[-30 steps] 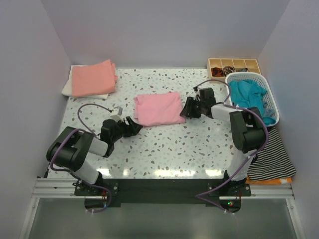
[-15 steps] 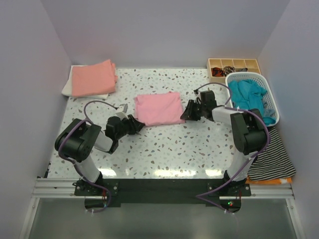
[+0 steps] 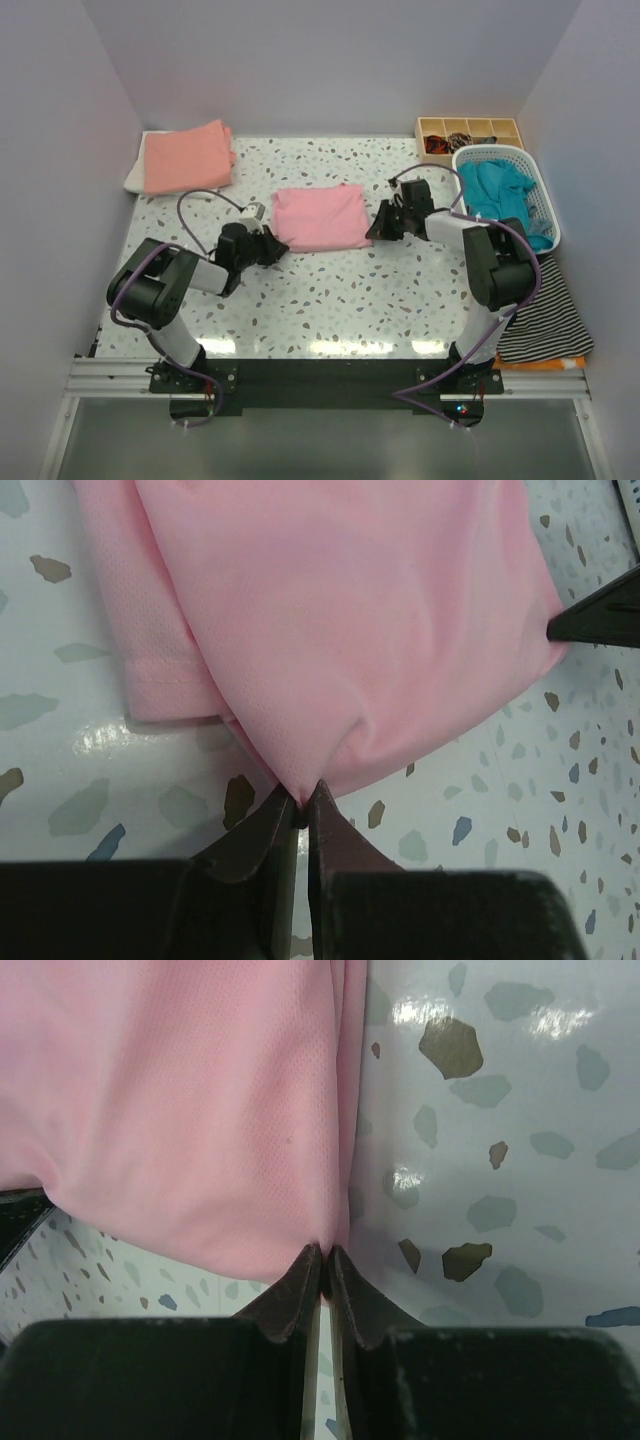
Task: Fold and stack the t-shirts
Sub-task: Smooth out wrinkles on the folded tshirt
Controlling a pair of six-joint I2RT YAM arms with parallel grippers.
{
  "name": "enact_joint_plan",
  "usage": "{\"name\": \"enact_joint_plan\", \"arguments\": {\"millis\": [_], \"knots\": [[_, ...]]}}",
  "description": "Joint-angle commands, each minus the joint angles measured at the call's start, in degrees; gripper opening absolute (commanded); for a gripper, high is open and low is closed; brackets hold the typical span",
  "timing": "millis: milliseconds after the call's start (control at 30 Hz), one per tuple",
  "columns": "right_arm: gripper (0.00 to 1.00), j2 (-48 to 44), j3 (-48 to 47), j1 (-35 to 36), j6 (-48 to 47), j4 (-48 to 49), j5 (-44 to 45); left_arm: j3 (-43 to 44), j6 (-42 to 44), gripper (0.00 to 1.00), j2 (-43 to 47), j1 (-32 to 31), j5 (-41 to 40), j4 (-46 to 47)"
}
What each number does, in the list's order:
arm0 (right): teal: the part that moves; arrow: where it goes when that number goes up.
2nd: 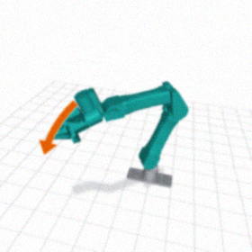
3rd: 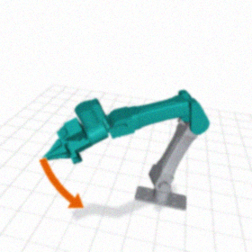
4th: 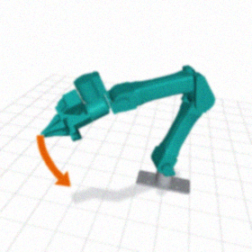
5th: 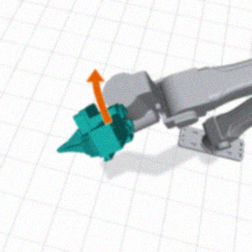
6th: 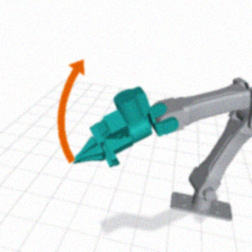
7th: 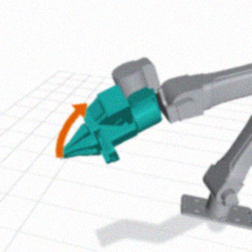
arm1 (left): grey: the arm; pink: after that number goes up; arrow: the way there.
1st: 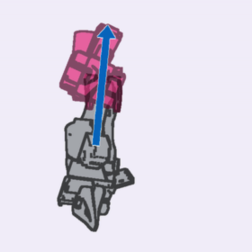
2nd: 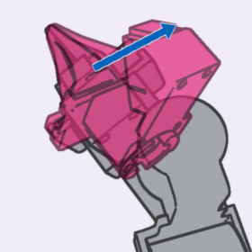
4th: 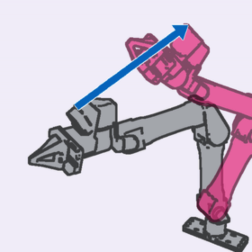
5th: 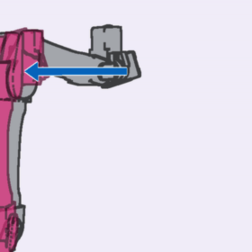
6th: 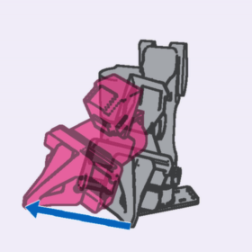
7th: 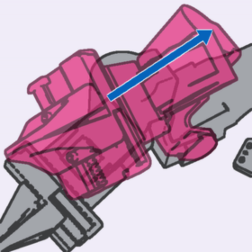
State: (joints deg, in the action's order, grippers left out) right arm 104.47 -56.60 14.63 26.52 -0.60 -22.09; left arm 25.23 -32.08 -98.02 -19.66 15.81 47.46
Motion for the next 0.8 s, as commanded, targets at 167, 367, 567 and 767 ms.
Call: {"name": "enact_joint_plan", "arguments": {"millis": [167,367,567,767], "knots": [[0.08,-2.34,-7.12,0.04,-5.43,-6.34,8.1,5.53,14.66,0.07,7.84,-0.29,-2.81,-20.38],[0.07,-1.98,-8.0,-0.04,-6.66,-8.36,10.57,7.54,15.99,0.11,8.72,-0.29,-3.86,-26.71],[0.07,-1.46,-8.79,-0.13,-6.92,-11.17,13.65,10.62,16.69,0.25,5.47,-0.29,-3.95,-33.3],[0.3,-1.98,-9.06,-0.22,-7.28,-12.49,15.85,13.0,16.52,0.32,3.8,-0.29,-6.93,-36.3]]}}
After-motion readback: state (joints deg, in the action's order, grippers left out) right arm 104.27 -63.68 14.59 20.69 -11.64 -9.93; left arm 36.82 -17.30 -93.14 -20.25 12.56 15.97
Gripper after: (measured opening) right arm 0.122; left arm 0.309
